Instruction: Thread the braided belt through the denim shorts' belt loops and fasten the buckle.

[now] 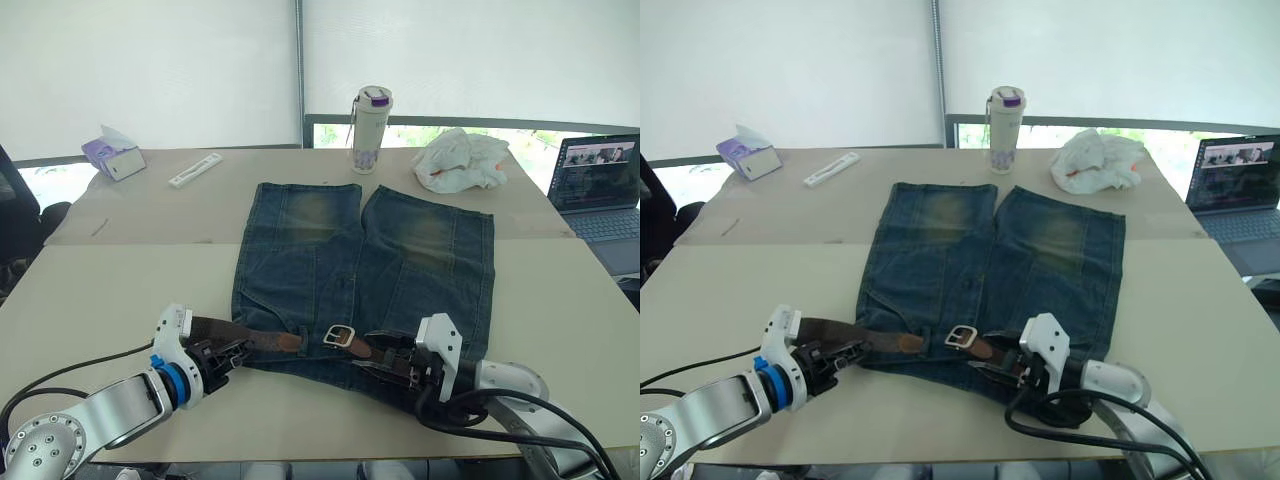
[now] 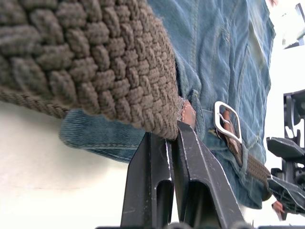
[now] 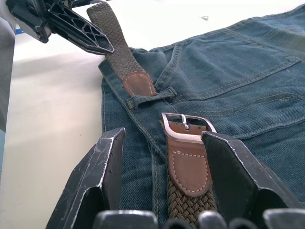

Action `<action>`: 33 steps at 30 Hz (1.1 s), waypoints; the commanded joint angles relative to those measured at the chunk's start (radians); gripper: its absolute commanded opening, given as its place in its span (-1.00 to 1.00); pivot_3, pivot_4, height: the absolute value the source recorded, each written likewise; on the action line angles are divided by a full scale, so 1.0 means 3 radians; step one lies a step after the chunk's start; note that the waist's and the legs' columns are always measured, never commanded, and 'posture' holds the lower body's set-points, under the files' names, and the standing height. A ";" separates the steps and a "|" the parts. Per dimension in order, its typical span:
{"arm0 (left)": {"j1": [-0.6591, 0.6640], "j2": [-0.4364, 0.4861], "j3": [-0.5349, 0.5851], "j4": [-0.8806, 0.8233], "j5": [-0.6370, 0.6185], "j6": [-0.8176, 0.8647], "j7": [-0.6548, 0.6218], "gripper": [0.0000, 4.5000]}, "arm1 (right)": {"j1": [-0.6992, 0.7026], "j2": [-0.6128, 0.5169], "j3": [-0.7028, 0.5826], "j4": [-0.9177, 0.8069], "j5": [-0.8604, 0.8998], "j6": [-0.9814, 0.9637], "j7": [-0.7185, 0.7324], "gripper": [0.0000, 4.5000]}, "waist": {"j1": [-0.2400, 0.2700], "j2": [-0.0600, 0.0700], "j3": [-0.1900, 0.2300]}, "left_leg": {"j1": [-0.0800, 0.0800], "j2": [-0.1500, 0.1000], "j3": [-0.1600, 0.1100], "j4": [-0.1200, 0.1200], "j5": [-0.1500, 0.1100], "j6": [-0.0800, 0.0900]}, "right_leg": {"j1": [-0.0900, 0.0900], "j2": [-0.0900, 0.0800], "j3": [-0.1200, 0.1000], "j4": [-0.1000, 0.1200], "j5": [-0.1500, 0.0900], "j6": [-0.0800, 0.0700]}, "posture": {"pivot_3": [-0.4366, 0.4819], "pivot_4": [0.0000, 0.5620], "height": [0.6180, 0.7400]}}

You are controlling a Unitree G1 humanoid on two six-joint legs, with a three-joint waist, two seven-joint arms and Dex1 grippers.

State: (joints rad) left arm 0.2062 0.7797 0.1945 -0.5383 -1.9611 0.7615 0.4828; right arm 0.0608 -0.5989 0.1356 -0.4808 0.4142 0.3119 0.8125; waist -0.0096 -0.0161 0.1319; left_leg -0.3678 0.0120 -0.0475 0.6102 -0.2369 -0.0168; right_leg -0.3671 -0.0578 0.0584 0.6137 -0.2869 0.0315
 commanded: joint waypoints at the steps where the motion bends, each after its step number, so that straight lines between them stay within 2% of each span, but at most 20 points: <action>1: -0.0072 0.0022 0.0011 -0.0039 -0.0036 -0.0102 0.0082 -1.00 | -0.0054 0.0019 -0.0040 -0.0038 0.0035 -0.0073 0.0062 0.27 | 0.0000 0.0000 0.0000 | 0.0000 0.0000 0.0000 0.0000 0.0000 0.0000 | 0.0000 0.0000 0.0000 0.0000 0.0000 0.0000 | -0.05 -0.47 1.00; 9: 0.0036 -0.0078 -0.0013 -0.0214 -0.0037 -0.0249 0.0254 -1.00 | -0.0142 0.0034 0.0025 0.0012 0.0041 -0.0043 0.0180 0.27 | -0.0002 0.0000 0.0000 | 0.0000 -0.0001 0.0001 0.0001 0.0000 0.0000 | 0.0001 0.0001 0.0000 0.0000 0.0000 0.0000 | -0.05 -0.47 1.00; 14: -0.0076 -0.0105 -0.0233 -0.0275 -0.0037 -0.0215 0.0281 -1.00 | -0.0215 0.0062 0.0011 0.0075 0.0035 -0.0050 0.0204 0.27 | 0.0003 0.0001 -0.0001 | 0.0002 -0.0003 0.0001 0.0003 0.0000 0.0000 | 0.0005 0.0001 -0.0001 0.0001 0.0000 0.0000 | -0.05 -0.47 1.00; 21: -0.0313 -0.0254 -0.0459 -0.0025 -0.0037 -0.0250 0.0384 -1.00 | -0.0182 0.0046 -0.0052 0.0018 0.0044 -0.0019 0.0179 0.27 | 0.0023 0.0004 -0.0003 | 0.0002 -0.0010 0.0000 0.0003 0.0000 0.0000 | 0.0007 0.0000 0.0000 0.0001 0.0001 0.0003 | -0.05 -0.47 1.00; 25: -0.0275 -0.0357 -0.0517 -0.0050 -0.0037 -0.0207 0.0300 -1.00 | -0.0123 0.0022 -0.0084 -0.0025 0.0054 0.0006 0.0161 0.27 | 0.0026 0.0004 -0.0003 | 0.0002 -0.0012 -0.0002 0.0004 0.0000 0.0000 | 0.0007 0.0000 0.0000 0.0001 0.0001 0.0004 | -0.05 -0.47 1.00; 29: 0.0083 -0.0295 -0.0450 -0.0280 -0.0037 -0.0091 0.0007 -1.00 | -0.0099 0.0001 -0.0122 -0.0076 0.0096 0.0055 0.0145 0.27 | 0.0010 0.0007 -0.0005 | 0.0003 -0.0012 0.0000 0.0003 0.0000 0.0000 | 0.0008 0.0000 0.0001 0.0002 0.0001 0.0004 | -0.05 -0.47 1.00; 33: 0.0028 -0.0319 -0.0464 -0.0155 -0.0037 -0.0150 0.0020 -1.00 | -0.0139 0.0033 -0.0077 -0.0048 0.0058 0.0048 0.0145 0.27 | 0.0027 0.0009 -0.0006 | 0.0004 -0.0012 -0.0003 0.0007 0.0001 0.0000 | 0.0012 0.0001 -0.0002 0.0003 0.0001 0.0004 | -0.05 -0.47 1.00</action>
State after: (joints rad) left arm 0.2326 0.6824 0.0481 -0.5789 -1.9622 0.7219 0.4992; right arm 0.0298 -0.5948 0.1228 -0.4670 0.4160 0.3321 0.8602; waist -0.0017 -0.0135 0.1301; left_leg -0.3666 0.0082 -0.0484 0.6123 -0.2367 -0.0168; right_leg -0.3634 -0.0575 0.0580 0.6146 -0.2866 0.0328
